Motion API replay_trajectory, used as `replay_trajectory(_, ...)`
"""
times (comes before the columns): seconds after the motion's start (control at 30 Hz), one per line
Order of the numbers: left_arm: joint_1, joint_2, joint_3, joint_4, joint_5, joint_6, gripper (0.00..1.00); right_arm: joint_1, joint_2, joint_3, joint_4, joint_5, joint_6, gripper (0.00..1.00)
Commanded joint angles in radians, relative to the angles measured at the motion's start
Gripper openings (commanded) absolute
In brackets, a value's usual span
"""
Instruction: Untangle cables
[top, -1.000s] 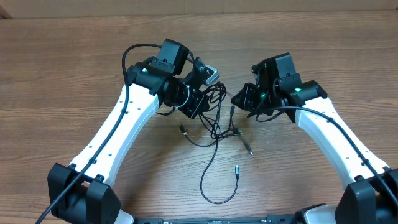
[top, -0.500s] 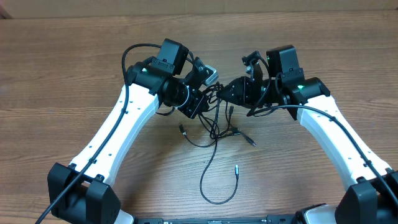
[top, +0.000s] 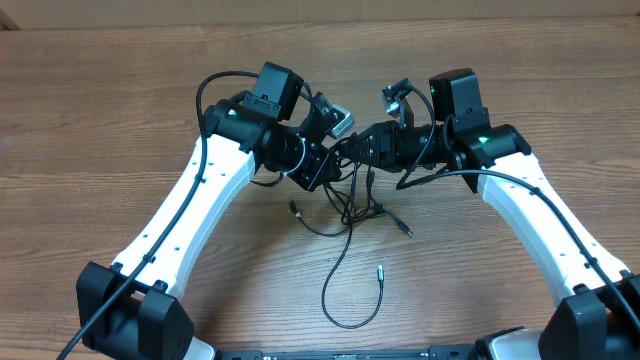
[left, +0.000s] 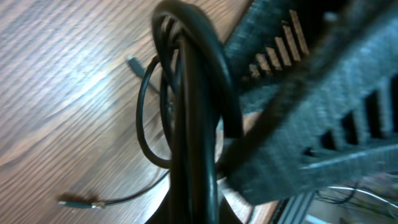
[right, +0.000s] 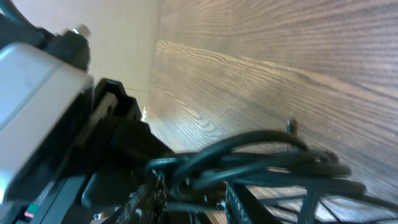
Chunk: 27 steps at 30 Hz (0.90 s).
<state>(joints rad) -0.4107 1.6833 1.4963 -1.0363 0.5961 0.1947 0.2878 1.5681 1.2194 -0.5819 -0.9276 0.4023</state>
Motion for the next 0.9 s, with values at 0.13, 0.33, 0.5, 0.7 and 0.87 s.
replay_trajectory(0.13,0.005,-0.015,0.002,-0.003,0.23,0.046,0.04,-0.003,-0.01,0.032,0.053,0.158,0.049,0.27)
replay_trajectory(0.33,0.005,-0.015,0.002,-0.001,0.372,0.079,0.04,-0.002,-0.01,0.032,0.056,0.22,0.086,0.13)
replay_trajectory(0.5,0.005,-0.015,0.002,0.003,0.417,0.107,0.04,-0.002,-0.01,0.032,0.052,0.208,0.095,0.04)
replay_trajectory(0.7,0.006,-0.015,0.002,-0.007,0.2,0.104,0.1,-0.002,-0.01,0.032,-0.035,0.248,0.095,0.04)
replay_trajectory(0.87,0.006,-0.015,0.002,-0.035,0.036,0.104,0.27,-0.002,-0.01,0.032,-0.148,0.363,0.09,0.04)
